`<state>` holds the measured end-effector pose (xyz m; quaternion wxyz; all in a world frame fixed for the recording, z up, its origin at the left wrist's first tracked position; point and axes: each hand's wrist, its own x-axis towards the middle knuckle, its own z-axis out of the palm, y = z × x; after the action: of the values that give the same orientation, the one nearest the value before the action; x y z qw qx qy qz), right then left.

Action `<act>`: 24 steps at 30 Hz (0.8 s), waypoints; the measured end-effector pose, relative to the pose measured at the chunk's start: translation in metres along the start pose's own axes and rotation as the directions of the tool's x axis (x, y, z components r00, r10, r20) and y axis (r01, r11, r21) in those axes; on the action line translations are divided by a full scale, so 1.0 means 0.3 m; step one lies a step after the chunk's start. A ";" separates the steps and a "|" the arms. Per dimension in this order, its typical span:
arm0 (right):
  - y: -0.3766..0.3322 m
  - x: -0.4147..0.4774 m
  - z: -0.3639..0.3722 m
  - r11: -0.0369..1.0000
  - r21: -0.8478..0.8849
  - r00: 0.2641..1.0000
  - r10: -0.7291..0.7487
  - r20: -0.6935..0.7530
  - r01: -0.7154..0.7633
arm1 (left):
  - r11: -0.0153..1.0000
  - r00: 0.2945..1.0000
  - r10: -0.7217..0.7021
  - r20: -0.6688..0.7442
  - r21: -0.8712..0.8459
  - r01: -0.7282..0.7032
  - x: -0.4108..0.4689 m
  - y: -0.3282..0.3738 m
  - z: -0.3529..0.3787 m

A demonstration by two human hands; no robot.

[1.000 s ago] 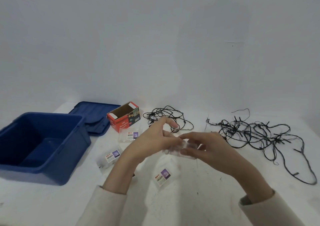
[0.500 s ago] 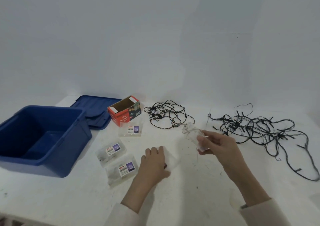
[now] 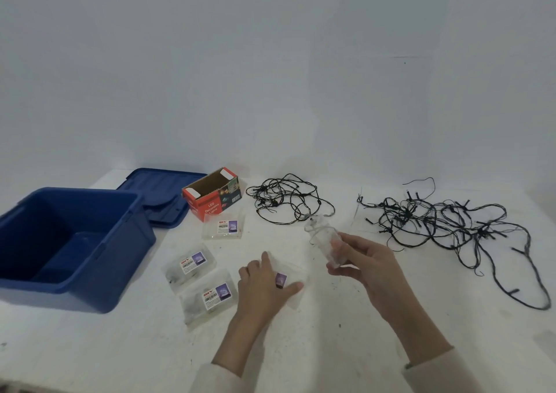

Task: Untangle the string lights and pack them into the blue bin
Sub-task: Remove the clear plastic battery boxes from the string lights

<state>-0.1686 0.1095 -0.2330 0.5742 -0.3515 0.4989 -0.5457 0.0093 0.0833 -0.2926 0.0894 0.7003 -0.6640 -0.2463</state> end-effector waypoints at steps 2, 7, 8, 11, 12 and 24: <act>0.011 -0.001 0.017 1.000 0.002 1.000 0.006 0.009 -0.006 | 0.997 0.999 0.042 -0.013 -0.060 -0.042 0.011 0.005 0.001; 0.019 -0.005 0.050 0.995 0.093 0.998 0.035 0.047 -0.039 | 0.870 0.978 0.180 -0.107 -0.446 -0.209 0.001 0.028 -0.027; 0.015 -0.008 0.056 0.992 0.123 0.997 0.028 0.068 -0.036 | 0.831 0.974 0.177 -0.139 -0.509 -0.224 -0.005 0.036 -0.041; -0.003 -0.011 0.064 0.974 0.227 0.996 -0.032 0.088 0.011 | 0.651 0.983 0.093 -0.155 -0.738 -0.178 -0.024 0.062 -0.103; -0.012 -0.009 0.064 0.964 0.265 0.995 -0.058 0.080 0.034 | 0.551 0.990 0.071 -0.123 -0.822 -0.142 -0.031 0.069 -0.125; -0.105 -0.063 0.113 0.949 0.000 0.928 -0.309 -0.207 0.316 | -0.233 0.993 0.110 -0.033 -0.972 -0.007 -0.098 0.222 -0.250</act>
<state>-0.1430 0.1182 -0.1910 0.4314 -0.3591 0.4838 -0.6715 -0.0148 0.0901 -0.1911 0.5939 0.3235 -0.2536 -0.6916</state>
